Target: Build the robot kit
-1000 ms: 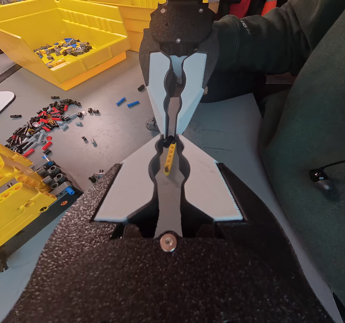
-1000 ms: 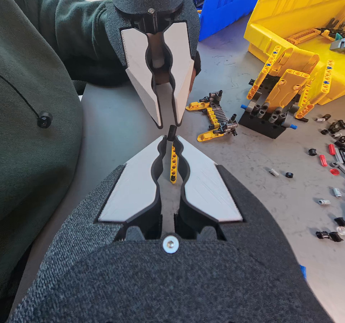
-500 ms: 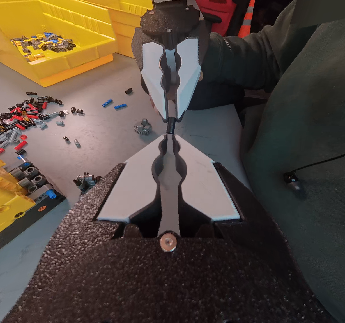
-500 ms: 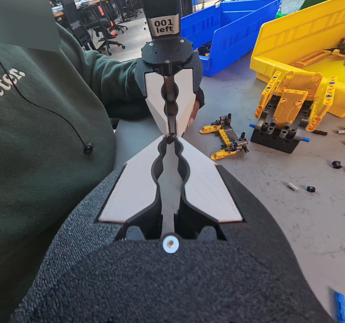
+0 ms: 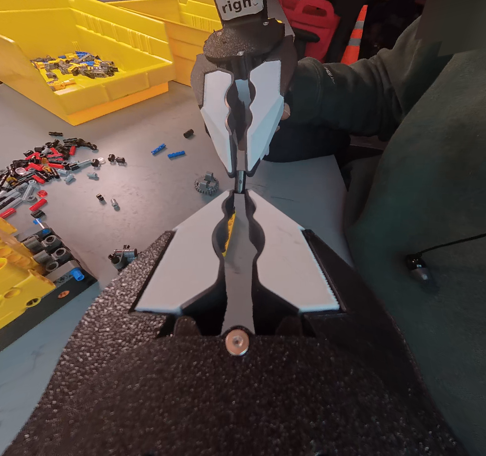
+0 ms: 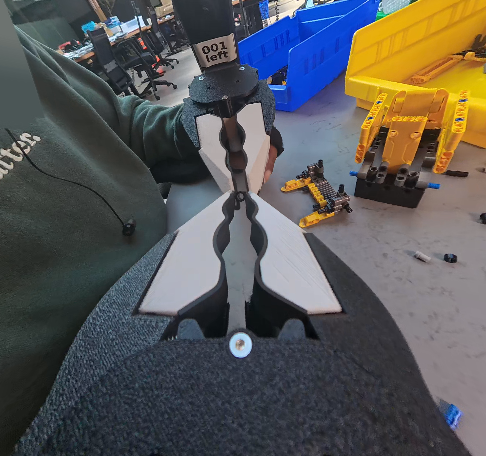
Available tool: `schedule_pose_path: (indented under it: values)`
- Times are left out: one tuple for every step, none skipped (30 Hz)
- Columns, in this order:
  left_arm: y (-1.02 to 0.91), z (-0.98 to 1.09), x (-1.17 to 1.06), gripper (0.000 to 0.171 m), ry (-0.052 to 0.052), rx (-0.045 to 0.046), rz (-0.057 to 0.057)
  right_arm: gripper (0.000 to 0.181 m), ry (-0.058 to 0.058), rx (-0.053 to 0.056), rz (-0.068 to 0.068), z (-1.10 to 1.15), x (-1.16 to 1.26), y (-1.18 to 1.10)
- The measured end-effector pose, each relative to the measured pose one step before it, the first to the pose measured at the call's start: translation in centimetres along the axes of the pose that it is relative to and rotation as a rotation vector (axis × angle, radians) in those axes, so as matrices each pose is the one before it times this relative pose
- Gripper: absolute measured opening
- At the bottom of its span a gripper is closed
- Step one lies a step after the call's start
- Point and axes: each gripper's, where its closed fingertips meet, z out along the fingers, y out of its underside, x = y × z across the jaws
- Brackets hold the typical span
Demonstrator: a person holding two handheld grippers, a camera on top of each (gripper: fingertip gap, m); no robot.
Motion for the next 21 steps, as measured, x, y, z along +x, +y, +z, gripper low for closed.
schedule_pose_path:
  values:
    - [-0.028,-0.011,0.052,0.007,0.0115,-0.00062,-0.0167,0.006,-0.0036,0.0048,0.0159,0.030,-0.011,-0.081]
    - [-0.105,-0.064,0.063,0.007,0.0166,0.00413,-0.0283,0.006,-0.0048,0.0072,0.0149,0.027,-0.014,-0.103]
    - [-0.265,-0.164,0.131,0.006,0.0288,0.01701,-0.0441,0.007,-0.0086,0.0121,0.0092,-0.029,-0.081,-0.186]
    - [-0.412,-0.215,0.236,0.006,0.0462,0.02722,-0.0653,0.006,-0.0094,0.0141,-0.0011,-0.086,-0.127,-0.239]
    - [-0.402,-0.215,0.531,0.006,0.0725,0.02739,-0.0806,0.007,-0.0169,0.0107,-0.0201,-0.136,-0.285,-0.243]
    - [-0.387,-0.202,0.762,0.006,0.0882,0.02851,-0.0815,0.010,-0.0164,0.0013,-0.0351,-0.155,-0.360,-0.183]
    - [-0.340,-0.147,0.517,0.006,0.0683,0.02852,-0.0751,0.015,-0.0081,-0.0059,-0.0450,-0.138,-0.269,-0.189]
    - [-0.209,-0.071,0.460,0.006,0.0641,0.02127,-0.0655,0.017,-0.0105,-0.0128,-0.0505,-0.100,-0.349,-0.169]
    - [-0.165,-0.027,0.456,0.006,0.0610,0.01932,-0.0578,0.019,-0.0156,-0.0165,-0.0511,-0.060,-0.434,-0.182]
    - [-0.108,0.035,0.277,0.006,0.0472,0.01513,-0.0556,0.022,-0.0069,-0.0190,-0.0491,-0.012,-0.284,-0.238]
    - [-0.090,0.044,0.238,0.006,0.0443,0.01277,-0.0492,0.023,-0.0070,-0.0206,-0.0487,-0.008,-0.215,-0.243]
    - [-0.113,0.036,0.249,0.006,0.0413,0.01332,-0.0412,0.023,-0.0091,-0.0231,-0.0414,0.012,-0.176,-0.218]
    - [-0.060,0.046,0.207,0.006,0.0330,0.00754,-0.0314,0.023,-0.0090,-0.0255,-0.0319,0.046,-0.061,-0.158]
    - [0.026,0.058,0.193,0.006,0.0257,0.00054,-0.0180,0.023,-0.0089,-0.0253,-0.0243,0.067,-0.003,-0.074]
    - [0.100,0.083,0.113,0.006,0.0145,-0.00360,-0.0083,0.023,-0.0092,-0.0205,-0.0181,0.086,0.044,-0.068]
    - [0.123,0.102,0.069,0.006,0.0086,-0.00570,-0.0046,0.022,-0.0151,-0.0176,-0.0123,0.085,-0.023,-0.050]
    - [0.137,0.111,0.108,0.006,0.0098,-0.00651,-0.0044,0.021,-0.0161,-0.0132,-0.0076,0.091,-0.061,-0.085]
    - [0.123,0.107,0.014,0.006,0.0034,-0.00610,-0.0027,0.020,-0.0142,-0.0105,-0.0068,0.114,-0.051,-0.096]
    - [0.156,0.111,-0.048,0.006,-0.0025,-0.00815,0.0000,0.019,-0.0134,-0.0105,-0.0073,0.140,-0.073,-0.069]
    - [0.146,0.091,0.038,0.006,0.0036,-0.00819,-0.0004,0.016,-0.0119,-0.0096,-0.0071,0.163,-0.080,-0.061]
    - [0.073,0.076,0.086,0.006,0.0056,-0.00365,-0.0007,0.014,-0.0126,-0.0131,-0.0076,0.184,-0.110,0.018]
